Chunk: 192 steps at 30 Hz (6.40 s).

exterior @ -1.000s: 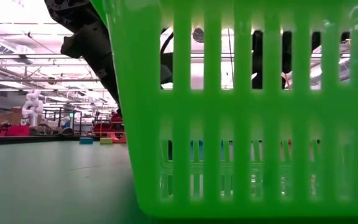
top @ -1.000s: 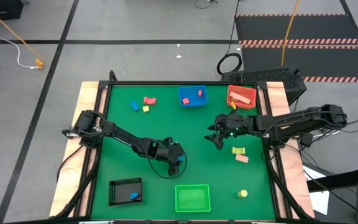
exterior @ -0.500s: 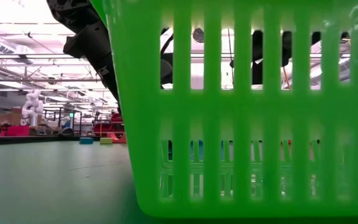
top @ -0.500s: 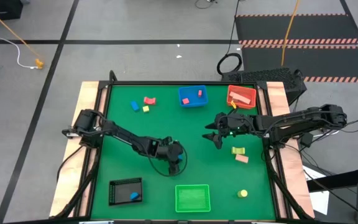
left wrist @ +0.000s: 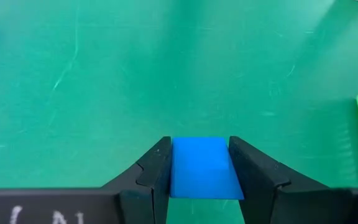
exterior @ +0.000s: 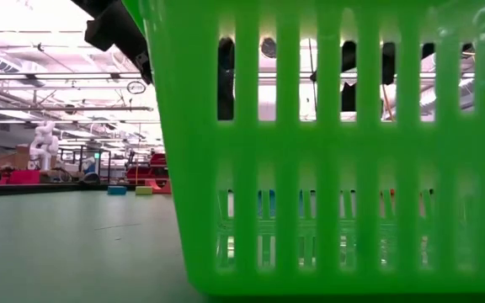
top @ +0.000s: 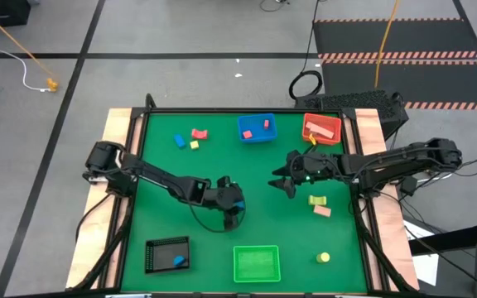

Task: Sort & place blocks by color
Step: Put the blue block into the black bin, then put the green block into the green bin

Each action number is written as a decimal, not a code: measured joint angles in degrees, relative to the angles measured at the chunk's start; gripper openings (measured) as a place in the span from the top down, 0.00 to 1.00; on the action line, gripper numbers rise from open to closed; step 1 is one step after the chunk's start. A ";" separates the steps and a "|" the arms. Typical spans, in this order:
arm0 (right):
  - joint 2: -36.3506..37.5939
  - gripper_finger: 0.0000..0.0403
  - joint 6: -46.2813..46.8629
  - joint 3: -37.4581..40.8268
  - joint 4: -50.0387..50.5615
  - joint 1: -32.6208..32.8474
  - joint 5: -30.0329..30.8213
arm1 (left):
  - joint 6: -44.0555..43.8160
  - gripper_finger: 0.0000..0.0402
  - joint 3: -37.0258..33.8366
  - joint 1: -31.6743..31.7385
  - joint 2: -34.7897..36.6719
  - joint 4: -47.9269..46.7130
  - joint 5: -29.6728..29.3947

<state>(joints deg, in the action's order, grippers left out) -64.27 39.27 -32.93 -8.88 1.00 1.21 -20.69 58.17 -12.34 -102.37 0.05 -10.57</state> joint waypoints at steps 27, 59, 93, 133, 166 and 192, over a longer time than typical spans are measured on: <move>-0.04 0.34 -0.95 -0.02 4.75 7.25 0.15 | -35.22 0.67 0.05 -23.50 18.18 -30.43 12.46; 0.15 0.34 3.27 -0.02 27.62 14.74 0.37 | -49.23 0.66 0.07 -29.79 17.75 -38.92 16.11; 0.09 0.34 2.27 0.02 55.03 14.69 10.66 | -10.08 0.66 0.09 -8.86 17.75 -26.36 8.92; 0.02 0.71 5.53 1.92 28.05 14.39 7.52 | -9.19 0.66 0.11 -7.91 17.77 -22.76 7.45; -20.18 0.71 6.53 -0.07 -36.59 27.05 1.88 | -13.11 0.66 0.11 -7.93 17.77 -20.00 7.42; -37.16 0.71 6.96 -14.64 -34.49 35.68 6.62 | -12.84 0.66 0.11 -8.29 17.77 -16.82 5.40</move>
<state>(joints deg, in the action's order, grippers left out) -101.43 46.24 -47.57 -43.38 36.68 7.83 -33.53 58.28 -20.63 -84.60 -16.77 -5.16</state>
